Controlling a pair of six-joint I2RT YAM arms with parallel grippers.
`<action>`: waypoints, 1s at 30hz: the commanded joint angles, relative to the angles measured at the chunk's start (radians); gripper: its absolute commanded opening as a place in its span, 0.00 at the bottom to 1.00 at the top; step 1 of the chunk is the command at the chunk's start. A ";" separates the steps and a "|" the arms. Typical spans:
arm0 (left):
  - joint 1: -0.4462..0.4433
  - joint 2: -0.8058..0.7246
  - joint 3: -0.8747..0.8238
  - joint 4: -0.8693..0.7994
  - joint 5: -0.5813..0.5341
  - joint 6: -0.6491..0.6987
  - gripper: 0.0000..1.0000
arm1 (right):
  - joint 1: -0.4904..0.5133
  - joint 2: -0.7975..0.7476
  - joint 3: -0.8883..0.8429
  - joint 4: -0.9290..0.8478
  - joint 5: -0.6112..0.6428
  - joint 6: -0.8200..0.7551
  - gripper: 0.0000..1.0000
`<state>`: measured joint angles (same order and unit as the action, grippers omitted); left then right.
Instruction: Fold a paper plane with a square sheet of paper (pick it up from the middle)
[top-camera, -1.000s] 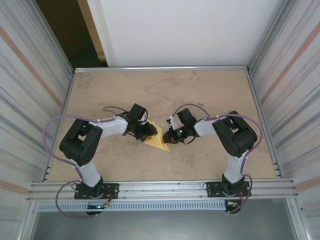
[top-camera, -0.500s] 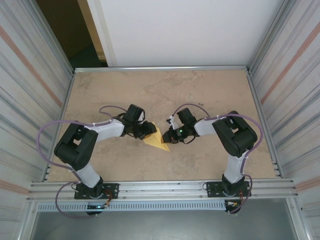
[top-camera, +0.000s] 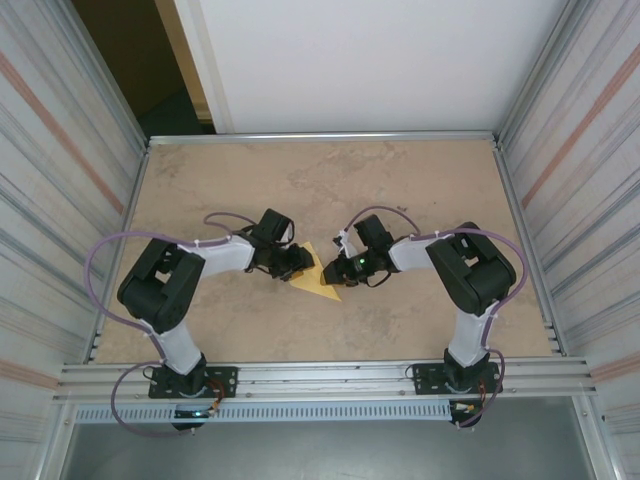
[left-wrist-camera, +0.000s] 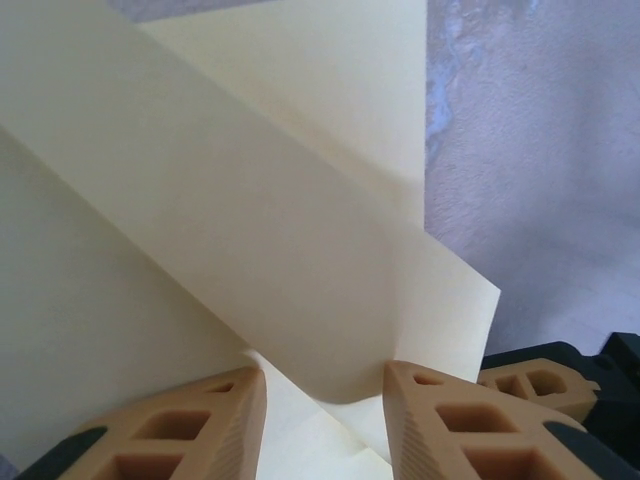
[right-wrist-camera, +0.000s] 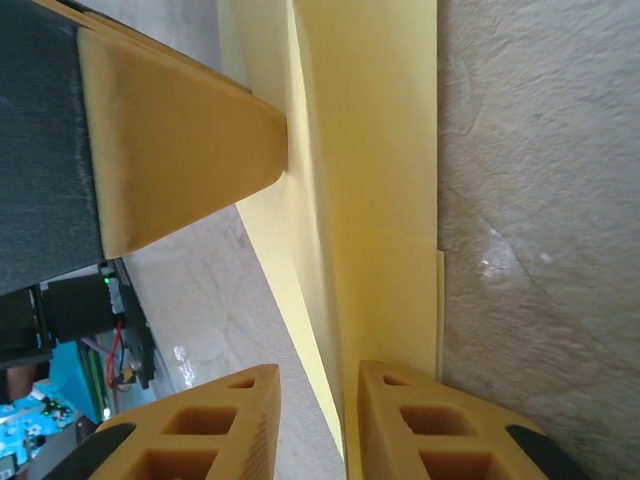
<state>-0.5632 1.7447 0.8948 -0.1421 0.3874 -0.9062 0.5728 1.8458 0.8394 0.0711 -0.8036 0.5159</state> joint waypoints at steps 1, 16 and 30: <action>-0.001 0.057 0.006 -0.132 -0.078 -0.022 0.36 | -0.009 -0.050 0.002 -0.039 0.030 -0.033 0.27; 0.000 0.126 0.031 -0.235 -0.107 -0.011 0.33 | -0.029 -0.064 -0.044 -0.065 0.064 -0.057 0.23; -0.004 0.198 0.035 -0.300 -0.157 -0.013 0.33 | 0.020 -0.280 -0.090 -0.121 0.217 -0.038 0.23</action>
<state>-0.5632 1.8191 0.9962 -0.2909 0.3798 -0.9203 0.5610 1.5787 0.7414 0.0135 -0.6346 0.4911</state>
